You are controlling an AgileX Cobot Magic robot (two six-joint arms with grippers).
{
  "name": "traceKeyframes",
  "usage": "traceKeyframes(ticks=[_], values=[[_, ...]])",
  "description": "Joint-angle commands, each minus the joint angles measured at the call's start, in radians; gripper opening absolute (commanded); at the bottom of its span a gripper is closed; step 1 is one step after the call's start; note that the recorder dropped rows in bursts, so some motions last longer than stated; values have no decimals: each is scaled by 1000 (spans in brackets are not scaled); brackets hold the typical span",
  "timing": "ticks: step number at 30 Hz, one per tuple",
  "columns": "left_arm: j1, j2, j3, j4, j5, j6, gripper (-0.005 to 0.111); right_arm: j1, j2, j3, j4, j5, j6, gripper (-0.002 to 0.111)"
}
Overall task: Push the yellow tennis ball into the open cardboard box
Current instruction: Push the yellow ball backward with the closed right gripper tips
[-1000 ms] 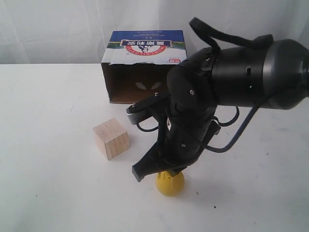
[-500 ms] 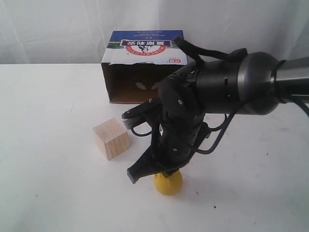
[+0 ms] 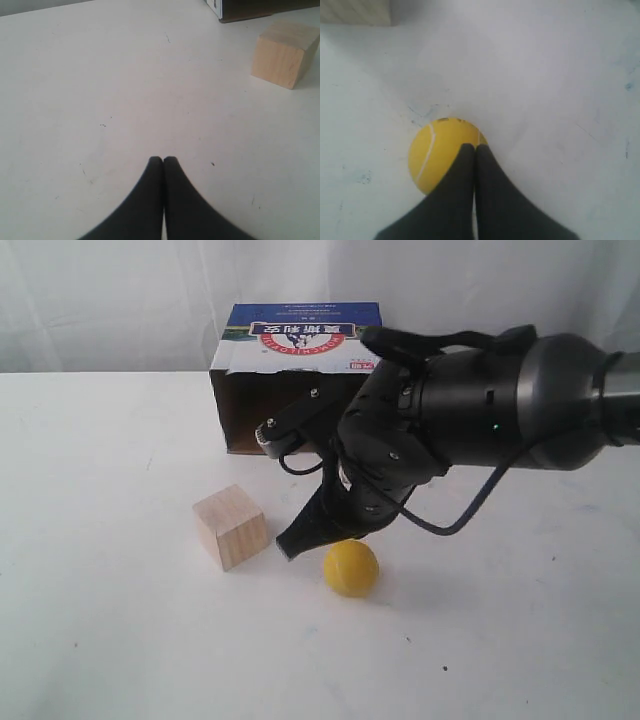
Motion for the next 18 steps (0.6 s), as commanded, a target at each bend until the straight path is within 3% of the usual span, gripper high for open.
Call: traceKeyframes(ticks=[1, 8, 18], values=[[-1, -4, 3, -7, 1, 0, 0, -2, -40, -4, -10, 55, 18, 0], [-1, -4, 3, -7, 1, 0, 0, -11, 59, 0, -61, -134, 25, 0], [-1, -4, 3, -7, 1, 0, 0, -186, 135, 0, -152, -298, 172, 0]])
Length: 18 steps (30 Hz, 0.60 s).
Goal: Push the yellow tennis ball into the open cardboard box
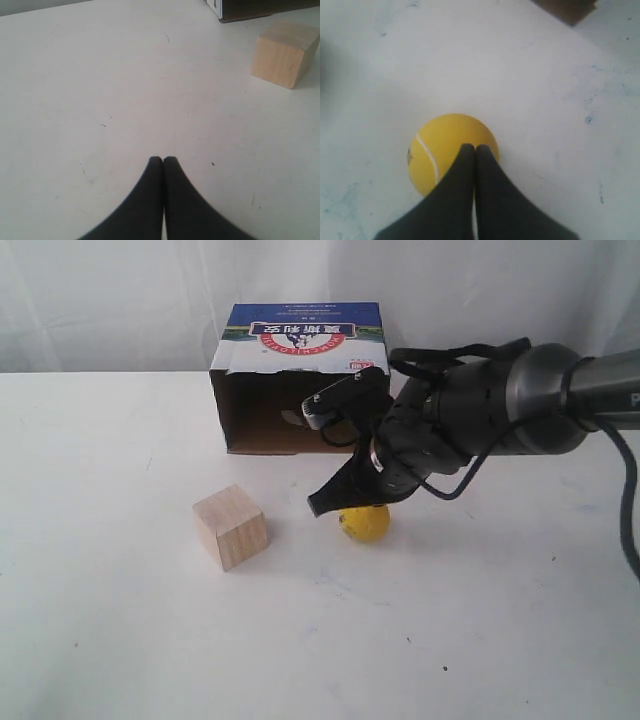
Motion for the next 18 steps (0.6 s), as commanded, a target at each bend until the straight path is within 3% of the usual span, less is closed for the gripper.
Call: traceKeyframes(ticks=[1, 18], values=[[-1, -4, 3, -7, 1, 0, 0, -34, 38, 0, -10, -89, 23, 0], [-1, -4, 3, -7, 1, 0, 0, -36, 35, -2, -8, -328, 22, 0]])
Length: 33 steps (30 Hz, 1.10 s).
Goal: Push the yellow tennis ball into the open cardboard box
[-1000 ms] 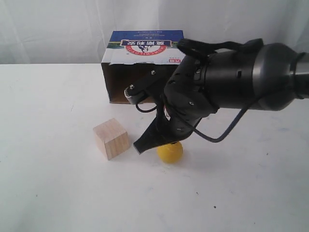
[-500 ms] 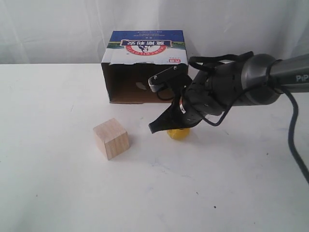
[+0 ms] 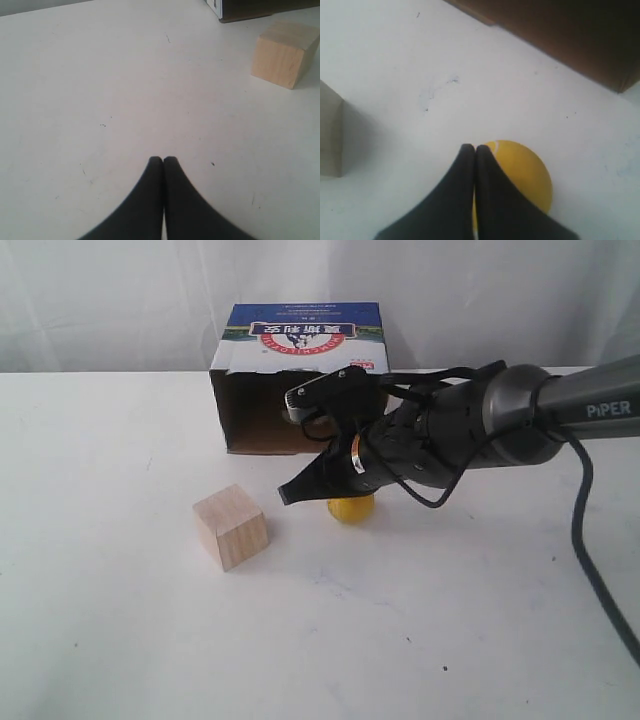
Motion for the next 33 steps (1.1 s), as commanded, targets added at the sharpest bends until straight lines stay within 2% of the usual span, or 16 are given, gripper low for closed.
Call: traceKeyframes(ticks=[1, 3, 6, 9, 17, 33], values=[[-1, -4, 3, -7, 1, 0, 0, -8, -53, 5, 1, -41, -17, 0], [-1, -4, 3, -7, 1, 0, 0, -8, -81, 5, 1, -14, -17, 0], [-1, -4, 3, -7, 1, 0, 0, -12, -96, 5, 0, 171, -14, 0], [-1, -4, 3, -7, 1, 0, 0, -16, -67, 5, 0, 195, -25, 0], [-1, -4, 3, -7, 1, 0, 0, -16, 2, 5, 10, 144, -25, 0], [-1, -4, 3, -7, 1, 0, 0, -16, 8, 5, 24, -118, -25, 0]])
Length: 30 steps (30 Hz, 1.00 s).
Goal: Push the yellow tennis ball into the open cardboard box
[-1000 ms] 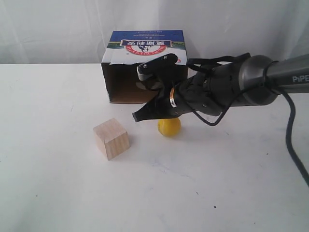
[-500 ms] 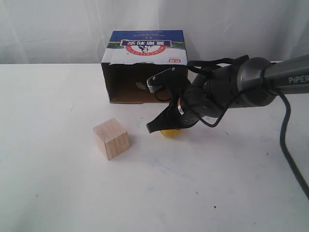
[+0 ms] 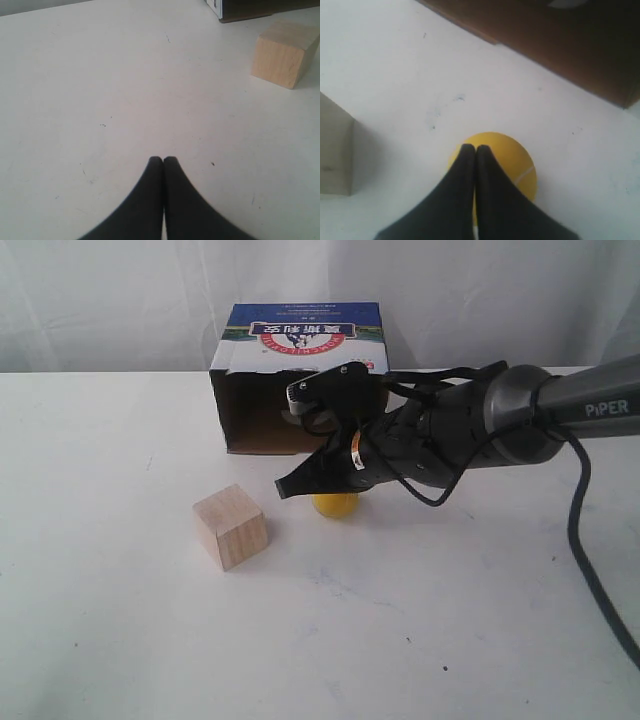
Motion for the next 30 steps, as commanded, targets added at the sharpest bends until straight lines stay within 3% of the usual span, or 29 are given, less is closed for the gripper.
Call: traceKeyframes(ticks=[1, 16, 30], values=[[-1, -4, 3, -7, 1, 0, 0, -6, -1, 5, 0, -57, -8, 0], [-1, -4, 3, -7, 1, 0, 0, -6, -41, 5, 0, 12, -4, 0], [-1, -4, 3, -7, 1, 0, 0, -64, 122, -16, 0, -141, -4, 0]])
